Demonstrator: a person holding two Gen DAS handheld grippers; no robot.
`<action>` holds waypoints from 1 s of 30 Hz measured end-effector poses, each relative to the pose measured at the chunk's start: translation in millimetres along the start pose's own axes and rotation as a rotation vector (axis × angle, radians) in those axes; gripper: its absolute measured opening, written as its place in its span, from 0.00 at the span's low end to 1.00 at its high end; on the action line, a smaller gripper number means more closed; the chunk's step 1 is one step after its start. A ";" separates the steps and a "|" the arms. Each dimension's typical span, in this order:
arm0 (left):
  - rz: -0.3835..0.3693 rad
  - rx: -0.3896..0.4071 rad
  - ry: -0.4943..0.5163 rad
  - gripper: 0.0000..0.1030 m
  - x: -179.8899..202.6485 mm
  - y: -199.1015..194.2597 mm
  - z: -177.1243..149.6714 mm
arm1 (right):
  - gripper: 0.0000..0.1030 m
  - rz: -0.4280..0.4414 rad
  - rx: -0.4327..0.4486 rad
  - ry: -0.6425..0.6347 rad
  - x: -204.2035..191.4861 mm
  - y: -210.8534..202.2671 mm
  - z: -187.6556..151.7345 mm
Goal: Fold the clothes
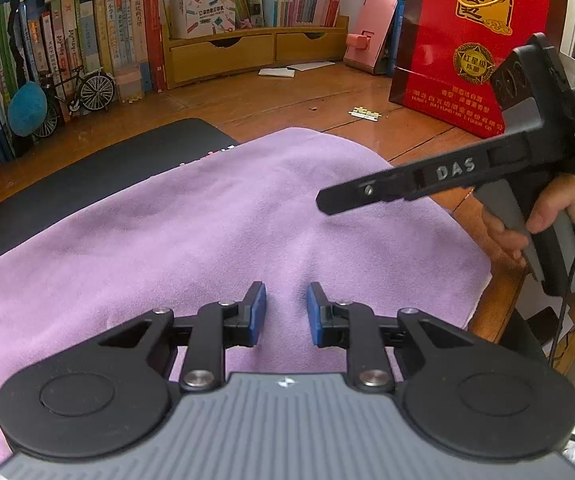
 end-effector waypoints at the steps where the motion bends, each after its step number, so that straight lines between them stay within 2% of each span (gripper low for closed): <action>1: -0.001 0.001 -0.002 0.27 -0.3 -0.1 -0.1 | 0.35 -0.009 -0.006 0.008 0.1 0.2 0.0; 5: -0.001 0.003 -0.004 0.27 -0.6 0.1 -0.2 | 0.28 0.001 -0.002 0.085 4.3 -3.8 4.2; 17: 0.020 -0.002 -0.003 0.31 -4.9 -1.9 -1.4 | 0.24 0.067 0.056 0.036 -29.0 -24.3 32.7; 23: 0.117 0.009 -0.003 0.31 -24.1 -18.9 0.4 | 0.20 0.136 0.082 0.019 -54.4 -32.2 49.8; 30: 0.252 0.004 -0.028 0.31 -60.3 -48.9 -8.5 | 0.19 0.204 0.043 0.025 -86.9 -22.5 55.3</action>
Point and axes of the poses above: each gripper's, at about its wrist camera, not at the fingertips, and y roughly the way its jaws point, x to its right, z to its top, the point moved 6 cm from there along y, roughly the way its jaws point, and after that the axes turned 9 degrees about x, right-handed, at the moved point
